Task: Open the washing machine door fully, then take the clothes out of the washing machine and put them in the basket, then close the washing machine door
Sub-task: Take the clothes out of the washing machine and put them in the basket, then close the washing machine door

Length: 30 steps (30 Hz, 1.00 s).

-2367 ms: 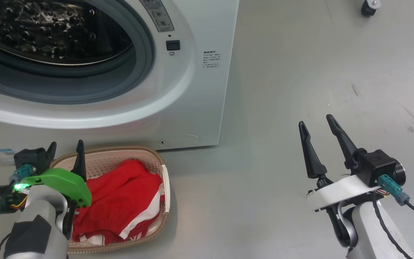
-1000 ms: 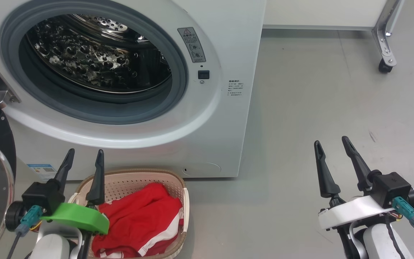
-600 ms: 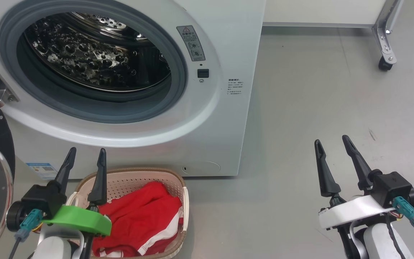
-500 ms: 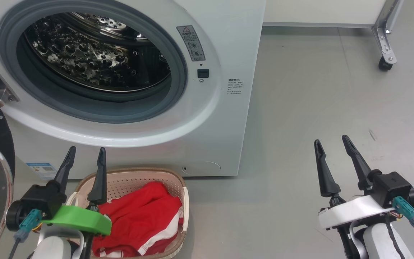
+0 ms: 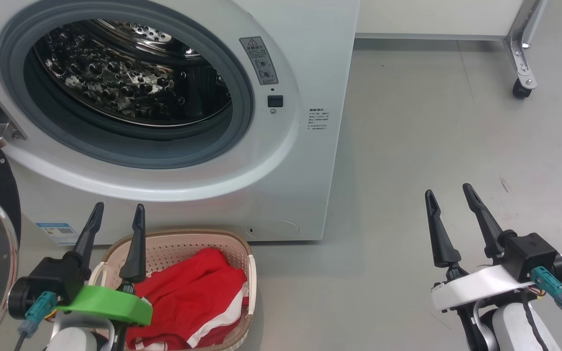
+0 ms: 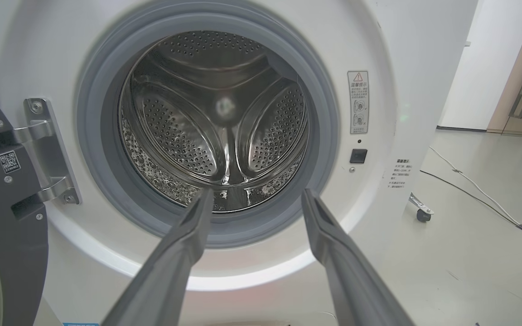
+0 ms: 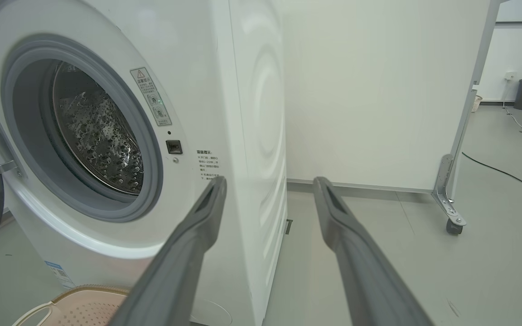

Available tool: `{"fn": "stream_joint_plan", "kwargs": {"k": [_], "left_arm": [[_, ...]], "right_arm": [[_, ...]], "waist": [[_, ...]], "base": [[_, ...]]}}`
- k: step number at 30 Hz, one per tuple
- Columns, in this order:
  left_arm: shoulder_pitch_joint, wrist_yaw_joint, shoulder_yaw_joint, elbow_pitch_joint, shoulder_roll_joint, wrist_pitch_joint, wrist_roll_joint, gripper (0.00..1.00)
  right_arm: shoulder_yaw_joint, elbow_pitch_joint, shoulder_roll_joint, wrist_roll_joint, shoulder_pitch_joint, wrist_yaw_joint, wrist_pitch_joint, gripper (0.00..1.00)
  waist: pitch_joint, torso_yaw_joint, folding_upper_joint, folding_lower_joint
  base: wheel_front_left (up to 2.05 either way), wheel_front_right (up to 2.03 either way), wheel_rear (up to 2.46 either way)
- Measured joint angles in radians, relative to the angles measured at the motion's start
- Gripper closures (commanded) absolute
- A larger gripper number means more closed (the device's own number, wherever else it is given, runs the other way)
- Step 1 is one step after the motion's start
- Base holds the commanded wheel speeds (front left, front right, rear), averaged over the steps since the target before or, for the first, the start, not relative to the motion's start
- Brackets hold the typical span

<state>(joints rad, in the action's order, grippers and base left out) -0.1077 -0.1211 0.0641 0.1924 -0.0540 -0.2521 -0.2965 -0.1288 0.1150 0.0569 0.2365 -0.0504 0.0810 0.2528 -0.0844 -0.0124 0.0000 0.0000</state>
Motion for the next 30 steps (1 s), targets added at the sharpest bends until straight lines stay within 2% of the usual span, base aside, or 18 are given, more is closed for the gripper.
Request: {"fn": "stream_joint_plan", "kwargs": {"k": [16, 30], "left_arm": [[0.021, 0.000, -0.009, -0.006, 0.003, 0.000, -0.001, 0.00], [0.023, 0.000, -0.012, -0.007, 0.005, 0.000, -0.001, 0.00]], "right_arm": [[0.001, 0.001, -0.001, 0.000, 0.000, 0.006, 0.000, 0.00], [0.001, 0.005, -0.002, 0.000, 0.000, 0.006, 0.000, 0.00]], "waist": [[-0.002, 0.006, 0.0000, 0.0000], [0.001, 0.008, 0.0000, 0.0000]], "base": [[-0.12, 0.19, -0.07], [-0.74, 0.74, 0.00]]}}
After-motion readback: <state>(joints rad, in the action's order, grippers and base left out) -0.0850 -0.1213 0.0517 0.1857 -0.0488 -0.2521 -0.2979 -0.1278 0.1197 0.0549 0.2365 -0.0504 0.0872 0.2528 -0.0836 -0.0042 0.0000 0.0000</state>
